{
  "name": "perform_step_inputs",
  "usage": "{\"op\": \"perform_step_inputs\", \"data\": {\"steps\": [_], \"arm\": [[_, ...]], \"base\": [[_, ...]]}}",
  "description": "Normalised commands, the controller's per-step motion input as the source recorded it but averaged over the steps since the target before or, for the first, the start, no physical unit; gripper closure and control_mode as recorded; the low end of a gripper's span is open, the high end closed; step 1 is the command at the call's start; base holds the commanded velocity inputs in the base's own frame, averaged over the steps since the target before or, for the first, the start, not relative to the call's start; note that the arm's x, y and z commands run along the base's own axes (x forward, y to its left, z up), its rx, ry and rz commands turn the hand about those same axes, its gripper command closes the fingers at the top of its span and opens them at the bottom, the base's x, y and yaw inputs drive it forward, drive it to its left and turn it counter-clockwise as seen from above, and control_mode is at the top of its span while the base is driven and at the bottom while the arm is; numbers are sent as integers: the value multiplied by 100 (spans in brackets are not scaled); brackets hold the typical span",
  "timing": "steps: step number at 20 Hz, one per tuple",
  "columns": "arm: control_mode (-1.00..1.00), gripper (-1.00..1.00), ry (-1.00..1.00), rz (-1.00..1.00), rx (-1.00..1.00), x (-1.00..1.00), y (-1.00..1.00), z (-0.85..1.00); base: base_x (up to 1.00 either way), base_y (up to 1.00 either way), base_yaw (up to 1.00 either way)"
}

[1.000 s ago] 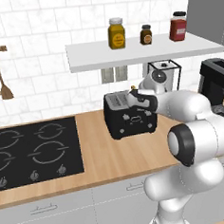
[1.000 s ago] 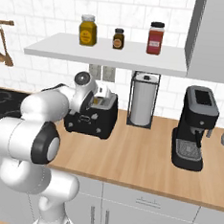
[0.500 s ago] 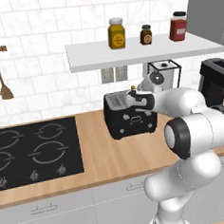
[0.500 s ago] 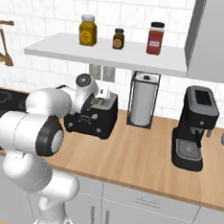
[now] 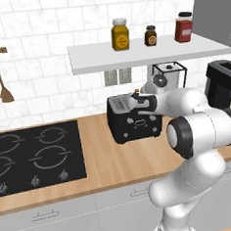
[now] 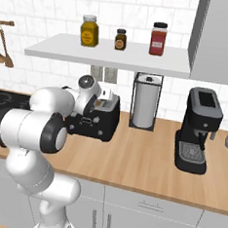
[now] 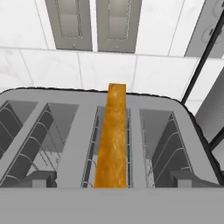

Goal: Start the toaster. Once the lever pops up, take the bread to the plate on the dining counter.

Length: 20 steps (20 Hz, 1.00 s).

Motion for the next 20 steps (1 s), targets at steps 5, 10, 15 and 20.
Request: {"op": "perform_step_inputs", "data": {"steps": [5,10,15,20], "arm": [[-100,100,0,0,0,10,0,-2],[-100,100,-4,0,0,6,0,-3],[-100,100,-13,-3,1,0,0,0],[-100,100,-26,-9,11,0,-14,15]], "base": [[0,0,0],[0,0,0],[0,0,0],[0,0,0]]}}
